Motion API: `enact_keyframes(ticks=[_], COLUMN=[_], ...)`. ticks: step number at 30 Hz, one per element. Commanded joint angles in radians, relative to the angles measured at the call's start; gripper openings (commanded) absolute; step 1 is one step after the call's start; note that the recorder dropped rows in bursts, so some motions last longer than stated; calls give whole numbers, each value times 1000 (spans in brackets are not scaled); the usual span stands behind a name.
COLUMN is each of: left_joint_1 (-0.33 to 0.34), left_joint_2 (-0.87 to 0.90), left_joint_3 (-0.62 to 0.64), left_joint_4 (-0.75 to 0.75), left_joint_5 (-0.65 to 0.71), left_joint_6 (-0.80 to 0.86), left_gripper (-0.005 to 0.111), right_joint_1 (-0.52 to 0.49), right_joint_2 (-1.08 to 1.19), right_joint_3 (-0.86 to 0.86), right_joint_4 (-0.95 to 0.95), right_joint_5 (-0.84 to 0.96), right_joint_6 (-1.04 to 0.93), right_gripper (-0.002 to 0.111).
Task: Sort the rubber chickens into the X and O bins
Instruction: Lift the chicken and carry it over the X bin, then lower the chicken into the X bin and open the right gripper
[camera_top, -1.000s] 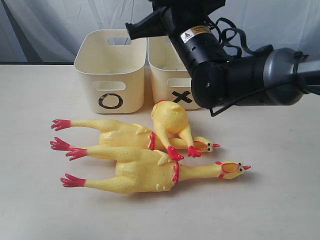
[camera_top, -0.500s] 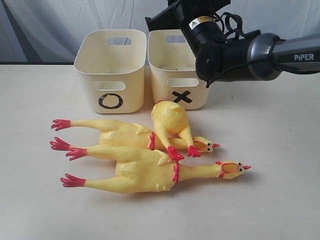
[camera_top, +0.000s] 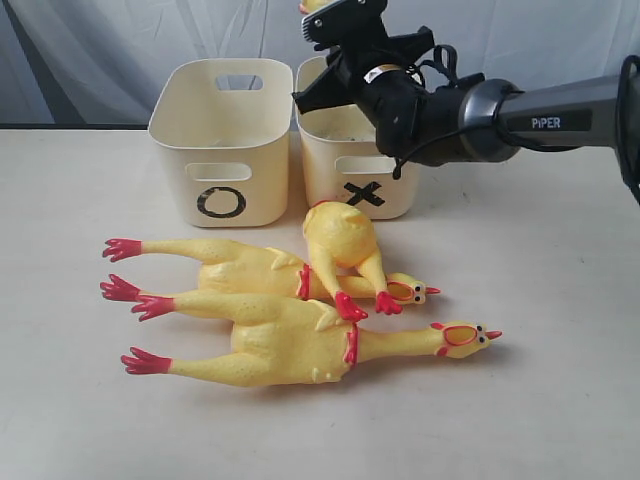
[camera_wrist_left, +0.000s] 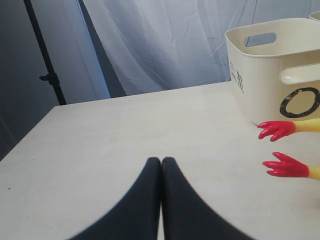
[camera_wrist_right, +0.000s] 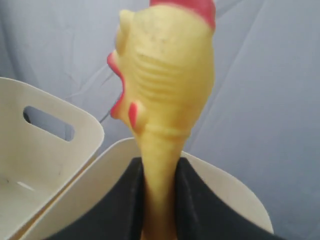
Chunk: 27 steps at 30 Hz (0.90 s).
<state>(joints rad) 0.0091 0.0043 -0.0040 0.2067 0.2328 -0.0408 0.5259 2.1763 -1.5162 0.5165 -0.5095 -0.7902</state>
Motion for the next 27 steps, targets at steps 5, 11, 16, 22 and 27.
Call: enact_keyframes(ticks=[5, 11, 16, 22, 27], left_joint_1=[-2, -2, -2, -2, -2], left_joint_2=[-4, -4, -4, -4, -4], left_joint_3=[4, 4, 4, 4, 4], left_joint_4=[-3, -3, -3, -3, -3], left_joint_5=[-2, -2, -2, -2, -2], left_joint_6=[-2, -2, -2, -2, -2], left_gripper=[0, 0, 0, 0, 0], right_joint_1=[-17, -17, -17, -17, -15], right_joint_2=[-2, -2, -2, -2, -13], right_joint_3=[-7, -7, -7, -7, -7], right_joint_4=[53, 53, 55, 71, 71], right_joint_5=[4, 7, 7, 7, 7], right_joint_6=[-20, -20, -20, -20, -20], right_gripper=[-1, 10, 51, 62, 62])
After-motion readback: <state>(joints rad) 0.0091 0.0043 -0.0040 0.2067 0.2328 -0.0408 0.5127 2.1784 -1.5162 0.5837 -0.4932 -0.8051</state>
